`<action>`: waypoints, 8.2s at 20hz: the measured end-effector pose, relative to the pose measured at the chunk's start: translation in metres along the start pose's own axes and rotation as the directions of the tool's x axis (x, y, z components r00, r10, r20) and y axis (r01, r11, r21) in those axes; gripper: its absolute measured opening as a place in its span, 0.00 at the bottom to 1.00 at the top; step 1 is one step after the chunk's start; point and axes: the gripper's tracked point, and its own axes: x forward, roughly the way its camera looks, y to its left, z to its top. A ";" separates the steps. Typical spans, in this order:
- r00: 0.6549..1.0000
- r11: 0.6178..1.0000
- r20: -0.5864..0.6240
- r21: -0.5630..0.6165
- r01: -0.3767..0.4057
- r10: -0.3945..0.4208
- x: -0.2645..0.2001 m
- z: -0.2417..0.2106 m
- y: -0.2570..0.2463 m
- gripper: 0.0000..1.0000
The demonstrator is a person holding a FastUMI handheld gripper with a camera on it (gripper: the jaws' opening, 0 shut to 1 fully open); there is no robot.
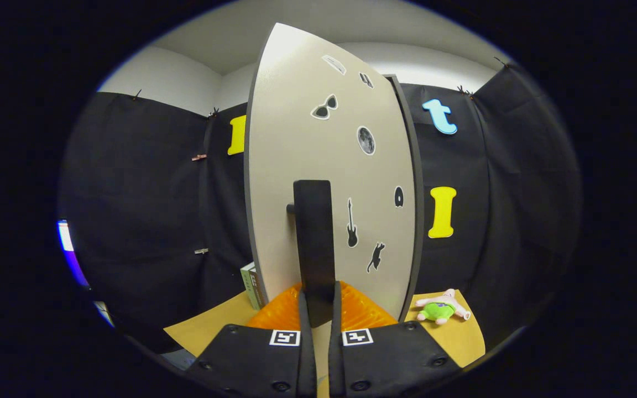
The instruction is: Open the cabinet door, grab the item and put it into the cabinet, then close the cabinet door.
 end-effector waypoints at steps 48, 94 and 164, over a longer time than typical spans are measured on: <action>0.933 0.978 -0.295 -0.087 0.191 -0.208 0.017 -0.113 -0.017 0.15; 0.544 0.924 -0.768 -0.162 0.346 -0.338 0.048 -0.322 -0.033 0.17; 0.885 0.887 0.098 -0.039 0.460 -0.454 0.076 0.083 -0.032 0.27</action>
